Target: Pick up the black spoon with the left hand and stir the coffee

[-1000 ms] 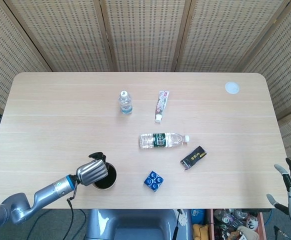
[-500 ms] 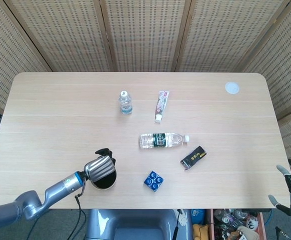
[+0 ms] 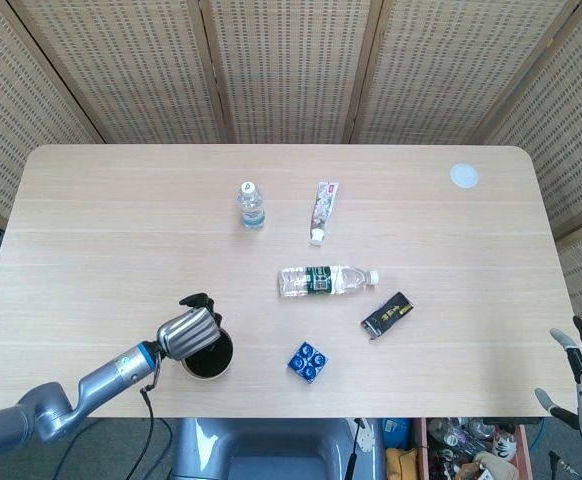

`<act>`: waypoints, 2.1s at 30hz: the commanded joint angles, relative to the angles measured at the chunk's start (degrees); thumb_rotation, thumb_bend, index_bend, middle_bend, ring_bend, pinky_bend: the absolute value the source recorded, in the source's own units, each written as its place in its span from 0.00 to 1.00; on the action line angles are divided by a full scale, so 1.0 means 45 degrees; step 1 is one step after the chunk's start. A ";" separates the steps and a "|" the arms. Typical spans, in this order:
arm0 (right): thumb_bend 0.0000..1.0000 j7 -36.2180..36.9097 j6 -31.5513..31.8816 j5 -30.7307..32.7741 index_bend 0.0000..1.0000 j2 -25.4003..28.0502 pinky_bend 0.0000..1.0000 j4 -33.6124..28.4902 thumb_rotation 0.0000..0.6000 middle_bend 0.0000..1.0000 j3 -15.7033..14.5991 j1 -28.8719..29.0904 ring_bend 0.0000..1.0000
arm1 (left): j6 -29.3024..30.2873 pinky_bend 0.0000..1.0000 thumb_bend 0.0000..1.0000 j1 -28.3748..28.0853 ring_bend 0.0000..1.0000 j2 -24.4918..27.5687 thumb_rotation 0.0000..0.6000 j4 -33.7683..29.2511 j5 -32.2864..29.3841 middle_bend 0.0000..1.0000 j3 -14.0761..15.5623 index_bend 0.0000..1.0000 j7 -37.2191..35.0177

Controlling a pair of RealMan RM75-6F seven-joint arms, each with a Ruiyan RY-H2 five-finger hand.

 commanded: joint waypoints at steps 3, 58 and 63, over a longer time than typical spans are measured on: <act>0.20 0.0044 -0.0002 0.0000 0.22 -0.0021 0.00 0.0047 1.00 0.12 0.0000 -0.0005 0.00 | 0.0097 0.70 0.39 0.0030 0.63 0.0173 1.00 -0.0405 0.0220 0.76 0.0220 0.72 -0.0017; 0.20 0.0214 -0.0004 0.0020 0.22 -0.0073 0.00 0.0228 1.00 0.12 0.0051 -0.0035 0.00 | -0.0725 0.70 0.39 0.0291 0.63 0.0238 1.00 -0.2071 -0.0320 0.76 0.0234 0.73 0.1470; 0.20 0.0269 0.0039 0.0056 0.22 -0.0045 0.00 0.0259 1.00 0.12 0.0062 -0.0072 0.00 | -0.1033 0.69 0.39 0.0225 0.63 -0.0069 1.00 -0.1993 -0.0570 0.76 -0.0049 0.73 0.1811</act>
